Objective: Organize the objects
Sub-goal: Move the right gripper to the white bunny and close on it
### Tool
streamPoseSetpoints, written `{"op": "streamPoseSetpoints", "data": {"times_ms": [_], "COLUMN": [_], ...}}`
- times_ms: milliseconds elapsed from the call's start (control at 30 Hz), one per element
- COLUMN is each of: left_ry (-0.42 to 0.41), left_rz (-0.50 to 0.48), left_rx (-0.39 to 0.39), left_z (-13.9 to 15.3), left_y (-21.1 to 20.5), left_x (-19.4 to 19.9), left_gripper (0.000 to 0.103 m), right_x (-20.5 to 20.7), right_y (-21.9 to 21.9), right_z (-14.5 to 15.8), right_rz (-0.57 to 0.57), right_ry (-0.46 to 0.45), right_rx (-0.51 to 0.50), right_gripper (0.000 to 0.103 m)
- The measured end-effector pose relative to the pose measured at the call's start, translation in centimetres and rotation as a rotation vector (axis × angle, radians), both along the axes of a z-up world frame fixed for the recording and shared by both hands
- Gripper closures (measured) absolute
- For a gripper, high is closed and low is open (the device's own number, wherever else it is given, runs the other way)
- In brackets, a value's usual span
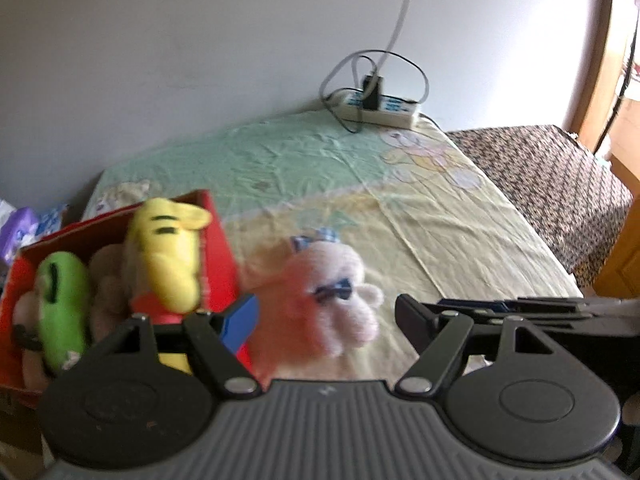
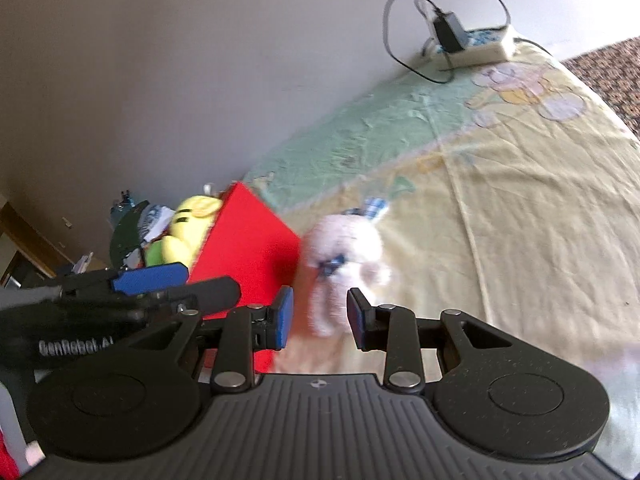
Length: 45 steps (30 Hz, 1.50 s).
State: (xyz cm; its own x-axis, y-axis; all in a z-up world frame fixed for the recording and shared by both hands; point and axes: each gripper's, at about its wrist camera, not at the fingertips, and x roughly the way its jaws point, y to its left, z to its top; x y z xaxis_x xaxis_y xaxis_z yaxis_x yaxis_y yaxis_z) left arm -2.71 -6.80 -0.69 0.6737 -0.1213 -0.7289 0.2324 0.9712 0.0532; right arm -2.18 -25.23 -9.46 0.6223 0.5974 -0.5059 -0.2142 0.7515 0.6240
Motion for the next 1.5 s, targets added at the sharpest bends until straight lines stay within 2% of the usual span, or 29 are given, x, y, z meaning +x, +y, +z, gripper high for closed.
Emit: {"op": "streamPoseSetpoints", "data": {"times_ms": [133, 300, 433, 667, 867, 1067, 1200, 1267, 1333, 1500], "left_ry": [0.004, 0.055, 0.081, 0.072, 0.108, 0.167, 0.188, 0.216, 0.244, 0.237], "left_rz": [-0.027, -0.028, -0.009, 0.017, 0.031, 0.025, 0.022, 0.026, 0.030, 0.028], "left_rx": [0.031, 0.032, 0.036, 0.087, 0.093, 0.066, 0.060, 0.046, 0.039, 0.065], "left_z": [-2.1, -4.8, -6.5, -8.3, -9.8, -11.0, -11.5, -12.0, -12.5, -12.6], "left_y": [-1.6, -2.2, -2.2, -2.3, -1.7, -1.1, -1.0, -0.8, -0.7, -0.8], "left_x": [0.3, 1.8, 3.4, 5.4, 7.5, 9.0, 9.9, 10.4, 10.8, 10.8], "left_gripper": [0.025, 0.025, 0.020, 0.016, 0.016, 0.016, 0.023, 0.025, 0.028, 0.033], "right_x": [1.0, 2.5, 4.2, 7.3, 9.7, 11.4, 12.1, 12.2, 12.2, 11.9], "right_y": [-1.4, -2.4, -2.1, -1.0, 0.1, 1.6, 2.5, 3.1, 3.5, 4.1], "right_z": [-1.4, -2.6, -3.5, -4.8, -6.0, -6.9, -7.4, -7.6, -7.7, -7.4], "right_rz": [-0.021, -0.031, -0.005, 0.023, 0.050, 0.095, 0.135, 0.157, 0.174, 0.203], "right_ry": [0.051, 0.098, 0.135, 0.181, 0.215, 0.226, 0.234, 0.232, 0.236, 0.225], "right_rx": [0.019, 0.067, 0.090, 0.132, 0.147, 0.141, 0.165, 0.174, 0.181, 0.165], "right_gripper": [0.069, 0.069, 0.068, 0.064, 0.064, 0.062, 0.052, 0.052, 0.055, 0.063]}}
